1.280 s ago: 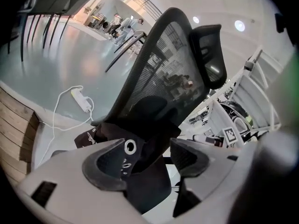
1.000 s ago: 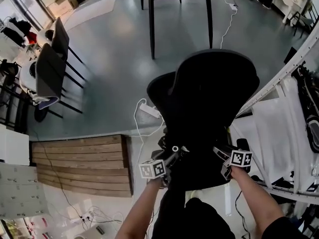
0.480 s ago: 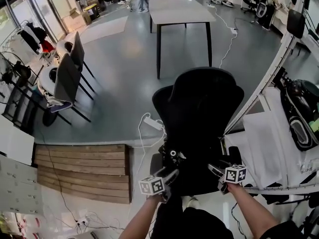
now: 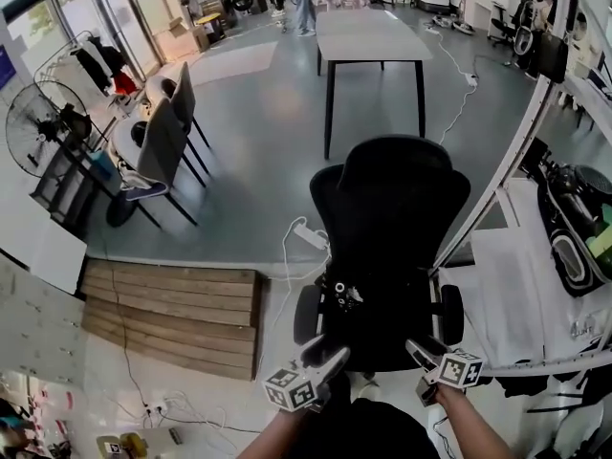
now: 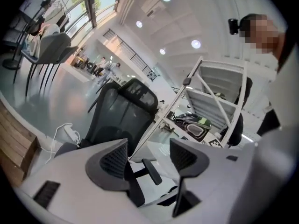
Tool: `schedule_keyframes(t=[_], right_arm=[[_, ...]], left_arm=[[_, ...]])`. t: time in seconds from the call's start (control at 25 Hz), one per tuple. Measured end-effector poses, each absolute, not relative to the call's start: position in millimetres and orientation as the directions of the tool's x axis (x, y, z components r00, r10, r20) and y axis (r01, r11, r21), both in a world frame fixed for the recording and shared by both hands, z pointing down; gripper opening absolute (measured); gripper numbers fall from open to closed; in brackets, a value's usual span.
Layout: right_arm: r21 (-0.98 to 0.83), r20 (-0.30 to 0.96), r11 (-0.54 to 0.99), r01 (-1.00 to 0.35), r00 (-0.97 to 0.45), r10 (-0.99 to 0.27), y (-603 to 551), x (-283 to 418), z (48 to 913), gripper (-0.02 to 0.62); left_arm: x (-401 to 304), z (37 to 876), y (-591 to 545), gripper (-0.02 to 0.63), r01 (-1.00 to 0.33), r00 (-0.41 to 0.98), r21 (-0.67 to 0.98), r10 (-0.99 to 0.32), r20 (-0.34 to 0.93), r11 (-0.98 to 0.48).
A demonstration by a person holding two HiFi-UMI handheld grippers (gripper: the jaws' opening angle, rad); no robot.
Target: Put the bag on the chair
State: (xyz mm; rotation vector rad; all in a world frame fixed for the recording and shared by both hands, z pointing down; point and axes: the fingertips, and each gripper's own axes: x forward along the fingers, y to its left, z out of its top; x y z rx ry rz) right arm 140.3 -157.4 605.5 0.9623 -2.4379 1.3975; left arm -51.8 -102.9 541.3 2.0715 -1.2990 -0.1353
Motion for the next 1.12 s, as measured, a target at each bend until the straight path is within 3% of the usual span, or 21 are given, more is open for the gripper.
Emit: schedule_keyframes(t=[0.16, 0.32, 0.44, 0.64, 0.92, 1.12], right_arm=[[-0.733, 0.433, 0.318, -0.602, -0.772, -0.465, -117, 161, 611, 0.284], [-0.760, 0.415, 0.313, -0.570, -0.796, -0.441, -85, 170, 607, 0.282], [-0.781, 0.371, 0.326, -0.533, -0.815, -0.445, -78, 174, 591, 0.279], [-0.788, 0.302, 0.347, -0.509, -0.810, -0.503, -72, 172, 551, 0.253], [-0.671, 0.277, 0.497, -0.550, -0.808, -0.520, -20, 135, 508, 0.249], [-0.586, 0.259, 0.572, -0.574, -0.801, -0.539, 34, 104, 476, 0.249]], left_arm=[[-24, 519, -73, 0.255, -0.778, 0.470, 0.559, -0.857, 0.213, -0.287], [-5, 521, -56, 0.075, -0.785, 0.445, 0.573, -0.858, 0.258, -0.235], [0, 518, -53, 0.020, -0.780, 0.454, 0.577, -0.853, 0.255, -0.243], [10, 493, -35, 0.011, -0.748, 0.524, 0.572, -0.828, 0.198, -0.337], [-8, 469, 29, 0.009, -0.758, 0.551, 0.519, -0.813, 0.188, -0.394], [-36, 453, 85, 0.009, -0.796, 0.506, 0.477, -0.842, 0.185, -0.373]])
